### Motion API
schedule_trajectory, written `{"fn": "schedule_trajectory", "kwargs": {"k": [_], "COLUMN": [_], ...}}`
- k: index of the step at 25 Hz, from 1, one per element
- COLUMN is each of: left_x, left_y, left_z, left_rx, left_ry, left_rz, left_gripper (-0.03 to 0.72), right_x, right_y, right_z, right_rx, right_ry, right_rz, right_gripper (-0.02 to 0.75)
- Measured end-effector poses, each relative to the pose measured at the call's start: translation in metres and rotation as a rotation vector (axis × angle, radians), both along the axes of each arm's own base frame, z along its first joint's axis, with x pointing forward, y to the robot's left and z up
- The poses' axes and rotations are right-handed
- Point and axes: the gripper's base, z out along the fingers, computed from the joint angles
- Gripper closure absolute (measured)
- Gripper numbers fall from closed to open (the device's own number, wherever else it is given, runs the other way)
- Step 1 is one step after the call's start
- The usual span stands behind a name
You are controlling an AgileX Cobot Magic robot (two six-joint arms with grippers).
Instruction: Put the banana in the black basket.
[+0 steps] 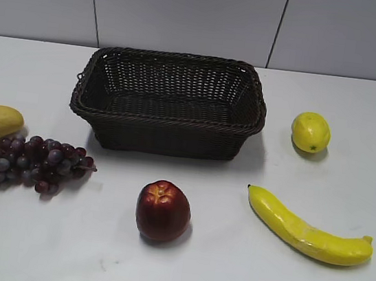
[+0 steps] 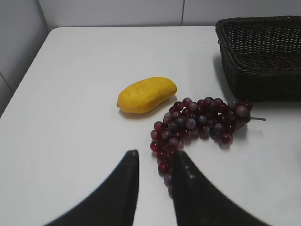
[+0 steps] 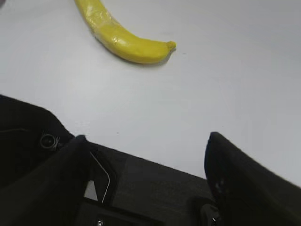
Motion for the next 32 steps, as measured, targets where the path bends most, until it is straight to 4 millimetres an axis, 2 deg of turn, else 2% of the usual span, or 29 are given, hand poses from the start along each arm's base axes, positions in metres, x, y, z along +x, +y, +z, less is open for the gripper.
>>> {"fn": "schedule_trajectory", "kwargs": {"k": [7, 10, 17, 20, 25, 29, 32], "left_x": [0.000, 0.000, 0.000, 0.000, 0.000, 0.000, 0.000], "left_y": [0.000, 0.000, 0.000, 0.000, 0.000, 0.000, 0.000], "left_z": [0.000, 0.000, 0.000, 0.000, 0.000, 0.000, 0.000], "left_rx": [0.000, 0.000, 0.001, 0.000, 0.000, 0.000, 0.000], "left_ry": [0.000, 0.000, 0.000, 0.000, 0.000, 0.000, 0.000], "left_rz": [0.000, 0.000, 0.003, 0.004, 0.004, 0.004, 0.004], "left_gripper": [0.451, 0.451, 0.451, 0.451, 0.451, 0.451, 0.451], "right_x": [0.024, 0.041, 0.116, 0.151, 0.194, 0.206, 0.213], "right_y": [0.026, 0.041, 0.084, 0.102, 0.109, 0.110, 0.112], "right_z": [-0.012, -0.022, -0.061, -0.085, -0.128, -0.156, -0.167], "right_rx": [-0.089, -0.139, -0.193, -0.228, -0.260, -0.280, -0.292], "right_ry": [0.106, 0.142, 0.279, 0.335, 0.408, 0.441, 0.404], "right_rz": [0.286, 0.391, 0.500, 0.547, 0.551, 0.569, 0.572], "right_gripper": [0.165, 0.165, 0.165, 0.165, 0.165, 0.165, 0.165]}}
